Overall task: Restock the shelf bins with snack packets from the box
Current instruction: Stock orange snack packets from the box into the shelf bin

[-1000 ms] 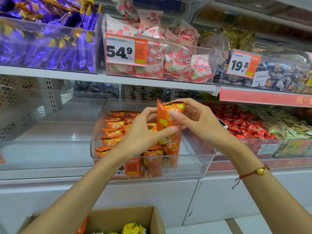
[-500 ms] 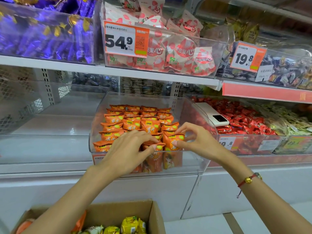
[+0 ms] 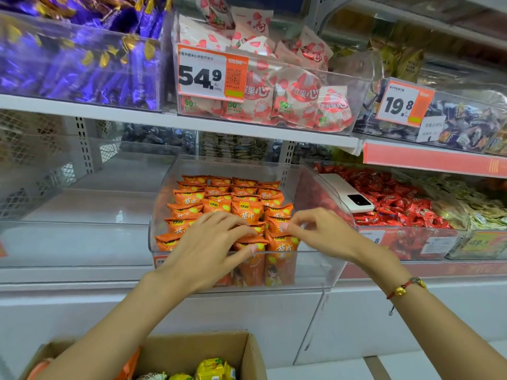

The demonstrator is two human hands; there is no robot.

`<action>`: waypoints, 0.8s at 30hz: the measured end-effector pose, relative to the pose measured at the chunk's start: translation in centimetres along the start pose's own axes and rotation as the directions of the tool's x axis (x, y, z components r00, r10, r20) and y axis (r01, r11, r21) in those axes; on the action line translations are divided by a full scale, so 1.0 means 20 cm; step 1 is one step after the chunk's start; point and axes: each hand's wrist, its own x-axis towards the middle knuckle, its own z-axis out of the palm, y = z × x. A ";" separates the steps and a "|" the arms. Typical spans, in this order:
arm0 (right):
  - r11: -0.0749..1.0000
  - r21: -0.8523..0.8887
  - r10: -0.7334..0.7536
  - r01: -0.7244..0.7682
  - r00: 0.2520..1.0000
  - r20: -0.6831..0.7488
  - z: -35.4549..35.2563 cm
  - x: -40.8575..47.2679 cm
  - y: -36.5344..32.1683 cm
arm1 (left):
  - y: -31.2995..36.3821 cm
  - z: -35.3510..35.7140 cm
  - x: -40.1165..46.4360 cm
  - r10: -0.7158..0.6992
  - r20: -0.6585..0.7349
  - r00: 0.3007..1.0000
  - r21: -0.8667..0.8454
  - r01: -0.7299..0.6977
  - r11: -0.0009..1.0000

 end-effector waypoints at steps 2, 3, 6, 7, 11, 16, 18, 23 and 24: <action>1.000 0.025 0.003 0.002 0.986 -0.168 -0.01 0.08 0.03 | -0.02 0.00 -0.02 0.001 -0.012 1.000 0.071 0.000 0.997; 0.998 0.050 0.035 -0.027 0.986 -0.161 0.00 0.13 0.04 | -0.03 0.00 -0.03 -0.003 -0.014 1.000 0.098 0.004 0.995; 0.984 0.109 0.129 -0.141 0.985 0.113 0.09 0.24 0.03 | -0.05 0.01 -0.05 -0.013 -0.036 0.999 0.171 0.019 0.985; 0.979 0.116 0.144 -0.167 0.972 0.187 0.12 0.27 0.03 | -0.05 0.02 -0.05 -0.017 -0.040 0.999 0.177 0.024 0.984; 0.967 0.123 0.181 -0.224 0.940 0.288 0.17 0.33 0.03 | -0.06 0.03 -0.05 -0.016 -0.043 0.999 0.186 0.023 0.982; 0.977 0.145 0.114 -0.158 0.955 0.274 0.20 0.32 0.03 | -0.06 0.04 -0.04 0.020 -0.069 0.997 0.218 -0.005 0.976; 0.971 0.169 0.118 -0.166 0.958 0.262 0.22 0.32 0.04 | -0.06 0.04 -0.04 0.026 -0.070 0.997 0.228 -0.010 0.974; 0.971 0.181 0.112 -0.159 0.963 0.244 0.23 0.29 0.04 | -0.07 0.05 -0.04 0.022 -0.076 0.997 0.233 -0.004 0.973; 0.973 0.158 0.125 -0.168 0.960 0.251 0.22 0.28 0.03 | -0.07 0.05 -0.04 0.021 -0.072 0.997 0.227 -0.005 0.974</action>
